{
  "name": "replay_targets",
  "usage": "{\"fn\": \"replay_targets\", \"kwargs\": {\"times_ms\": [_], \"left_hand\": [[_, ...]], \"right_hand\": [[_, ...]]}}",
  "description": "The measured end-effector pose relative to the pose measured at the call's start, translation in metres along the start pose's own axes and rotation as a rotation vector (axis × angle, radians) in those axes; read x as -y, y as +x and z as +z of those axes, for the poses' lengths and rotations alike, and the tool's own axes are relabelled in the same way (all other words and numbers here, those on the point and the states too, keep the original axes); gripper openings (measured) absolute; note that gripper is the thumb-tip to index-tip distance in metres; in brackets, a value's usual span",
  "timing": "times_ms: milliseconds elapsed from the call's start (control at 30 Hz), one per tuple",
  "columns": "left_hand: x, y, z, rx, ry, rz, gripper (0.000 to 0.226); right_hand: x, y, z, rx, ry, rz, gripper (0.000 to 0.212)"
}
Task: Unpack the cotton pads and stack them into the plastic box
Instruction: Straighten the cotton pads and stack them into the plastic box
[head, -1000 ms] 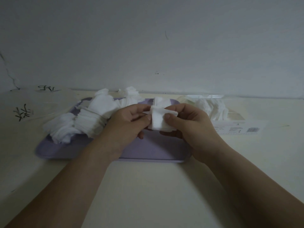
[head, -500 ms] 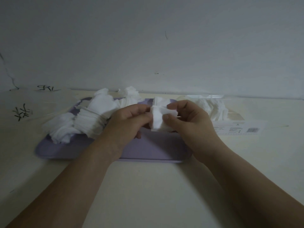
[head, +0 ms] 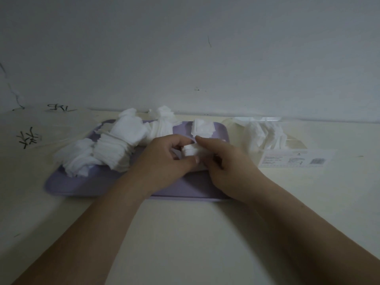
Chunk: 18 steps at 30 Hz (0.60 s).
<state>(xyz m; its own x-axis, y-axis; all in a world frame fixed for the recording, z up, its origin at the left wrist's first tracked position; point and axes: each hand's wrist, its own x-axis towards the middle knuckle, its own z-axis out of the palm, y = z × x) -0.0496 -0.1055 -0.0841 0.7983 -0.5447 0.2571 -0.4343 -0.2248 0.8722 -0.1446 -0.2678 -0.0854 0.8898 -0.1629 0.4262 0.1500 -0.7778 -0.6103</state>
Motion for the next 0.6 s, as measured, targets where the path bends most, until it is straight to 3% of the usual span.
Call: {"fn": "replay_targets", "kwargs": {"times_ms": [67, 167, 300, 433, 500, 600], "left_hand": [[-0.002, -0.001, 0.004, -0.003, 0.038, 0.022, 0.017], [-0.003, -0.002, 0.006, 0.026, 0.116, 0.055, 0.018], [-0.009, -0.007, 0.010, 0.028, 0.096, 0.113, 0.025], [-0.007, 0.003, 0.008, 0.000, -0.025, 0.038, 0.041], [-0.006, 0.014, 0.005, 0.012, 0.051, -0.041, 0.042], [-0.010, 0.032, 0.012, 0.073, 0.317, 0.007, 0.035]], "right_hand": [[0.001, -0.001, 0.001, 0.062, -0.048, -0.049, 0.054], [0.003, -0.002, -0.001, 0.220, -0.086, 0.018, 0.067], [0.003, 0.003, -0.006, 0.032, 0.076, 0.141, 0.057], [-0.001, 0.004, -0.017, -0.112, 0.263, 0.281, 0.015], [0.001, 0.005, -0.017, -0.242, 0.271, 0.297, 0.014], [0.005, 0.007, -0.017, -0.396, 0.341, 0.303, 0.015]]}}
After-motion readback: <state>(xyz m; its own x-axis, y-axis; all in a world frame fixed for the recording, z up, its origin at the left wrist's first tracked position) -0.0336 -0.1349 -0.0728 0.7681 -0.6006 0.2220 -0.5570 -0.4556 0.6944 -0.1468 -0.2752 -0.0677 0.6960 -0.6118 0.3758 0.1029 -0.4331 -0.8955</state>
